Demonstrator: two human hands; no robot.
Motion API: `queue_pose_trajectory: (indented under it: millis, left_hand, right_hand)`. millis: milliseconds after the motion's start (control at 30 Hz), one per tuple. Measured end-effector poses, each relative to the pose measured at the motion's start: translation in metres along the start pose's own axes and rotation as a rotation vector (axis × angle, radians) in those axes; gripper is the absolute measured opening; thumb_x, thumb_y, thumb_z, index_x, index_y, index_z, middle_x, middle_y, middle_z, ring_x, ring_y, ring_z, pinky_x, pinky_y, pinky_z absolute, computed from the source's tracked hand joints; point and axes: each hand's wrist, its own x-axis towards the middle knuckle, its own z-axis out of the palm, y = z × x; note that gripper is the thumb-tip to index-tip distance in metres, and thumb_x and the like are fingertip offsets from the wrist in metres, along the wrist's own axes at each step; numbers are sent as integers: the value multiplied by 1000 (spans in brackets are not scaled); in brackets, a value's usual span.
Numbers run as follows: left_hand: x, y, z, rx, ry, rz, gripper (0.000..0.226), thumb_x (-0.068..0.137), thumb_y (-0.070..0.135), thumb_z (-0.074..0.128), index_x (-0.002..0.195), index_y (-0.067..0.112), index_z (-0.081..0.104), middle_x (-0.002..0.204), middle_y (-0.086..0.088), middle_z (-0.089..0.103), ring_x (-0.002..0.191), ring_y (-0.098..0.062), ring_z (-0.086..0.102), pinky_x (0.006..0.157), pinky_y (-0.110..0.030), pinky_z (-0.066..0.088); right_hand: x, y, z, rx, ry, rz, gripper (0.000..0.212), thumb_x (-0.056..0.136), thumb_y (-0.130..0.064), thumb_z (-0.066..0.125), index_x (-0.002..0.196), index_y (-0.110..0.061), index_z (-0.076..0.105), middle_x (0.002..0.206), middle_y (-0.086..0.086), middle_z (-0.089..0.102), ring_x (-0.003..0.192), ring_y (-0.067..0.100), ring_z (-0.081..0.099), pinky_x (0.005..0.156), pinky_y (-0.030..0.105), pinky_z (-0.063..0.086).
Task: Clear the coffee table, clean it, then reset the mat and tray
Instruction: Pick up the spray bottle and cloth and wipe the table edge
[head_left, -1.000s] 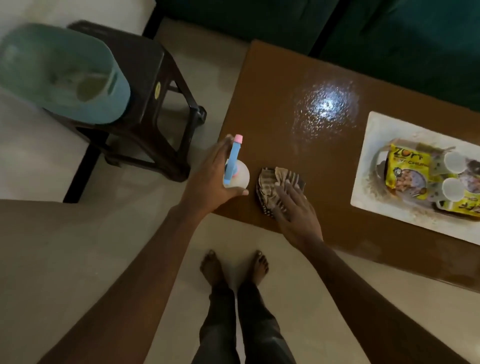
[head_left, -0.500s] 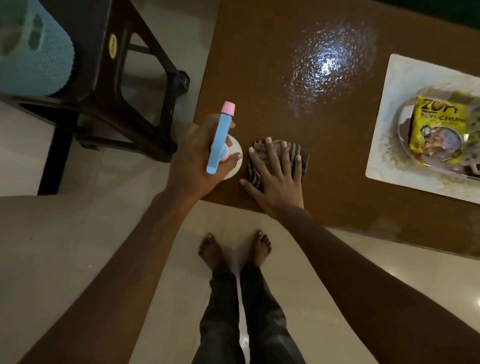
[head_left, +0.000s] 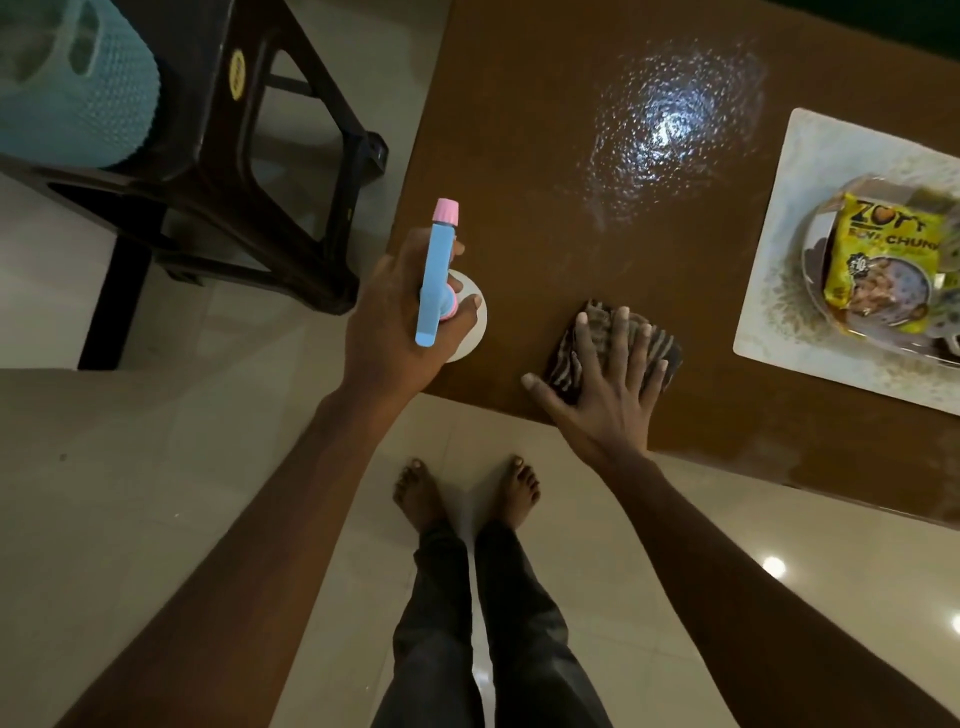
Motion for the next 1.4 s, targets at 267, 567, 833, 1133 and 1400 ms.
queue_pose_trajectory:
  millis: [267, 567, 833, 1133, 1400]
  left_hand:
    - [-19, -4, -5, -18, 17, -42, 58, 78, 36, 76, 119, 1, 55, 99, -11, 66, 87, -15, 61, 86, -26, 53]
    - [-45, 16, -32, -35, 79, -115, 53, 78, 25, 80, 119, 1, 56, 96, -10, 66, 84, -12, 60, 83, -22, 49]
    - [-61, 70, -102, -79, 149, -79, 50, 76, 16, 82, 117, -1, 58, 93, -11, 66, 83, -13, 60, 79, -20, 49]
    - [-80, 126, -202, -61, 128, -138, 44, 80, 13, 78, 116, 3, 56, 69, 16, 51, 62, -2, 54, 67, -7, 43]
    - [-80, 128, -281, -29, 206, -120, 34, 77, 10, 79, 97, 14, 52, 64, 13, 51, 59, -4, 54, 66, -21, 46]
  right_hand:
    - [-29, 8, 17, -122, -60, -305, 98, 88, -23, 66, 154, -49, -1, 162, -8, -25, 147, 24, -30, 116, 53, -20]
    - [-58, -39, -14, 758, -273, -27, 51, 97, 0, 50, 136, -32, 54, 141, -6, 54, 124, 6, 47, 109, 37, 36]
    - [-71, -107, -95, 1091, -170, 8, 40, 98, 0, 46, 106, -31, 69, 104, 3, 70, 94, 33, 63, 78, 52, 54]
    - [-113, -179, -208, 923, -26, -331, 57, 81, 18, 44, 111, -27, 64, 103, -17, 66, 96, -3, 59, 77, 6, 43]
    - [-125, -239, -255, 735, 91, -601, 60, 69, 4, 45, 114, -30, 64, 116, -5, 64, 110, 10, 56, 93, 27, 47]
